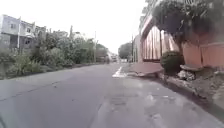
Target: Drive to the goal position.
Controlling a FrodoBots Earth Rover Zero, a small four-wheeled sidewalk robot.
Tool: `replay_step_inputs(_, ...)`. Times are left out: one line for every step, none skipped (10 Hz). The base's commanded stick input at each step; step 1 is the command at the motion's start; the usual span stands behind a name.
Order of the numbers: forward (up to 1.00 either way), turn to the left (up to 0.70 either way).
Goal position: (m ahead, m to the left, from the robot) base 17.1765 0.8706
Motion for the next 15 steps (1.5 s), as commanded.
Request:
replay_step_inputs(1.00,-0.34)
replay_step_inputs(1.00,-0.34)
replay_step_inputs(1.00,-0.28)
replay_step_inputs(1.00,-0.07)
replay_step_inputs(1.00,0.06)
replay_step_inputs(1.00,0.06)
replay_step_inputs(1.00,0.06)
replay_step_inputs(1.00,0.06)
replay_step_inputs(1.00,0.06)
replay_step_inputs(1.00,0.06)
replay_step_inputs(1.00,0.06)
replay_step_inputs(1.00,0.06)
replay_step_inputs(1.00,0.06)
replay_step_inputs(1.00,0.06)
replay_step_inputs(1.00,0.06)
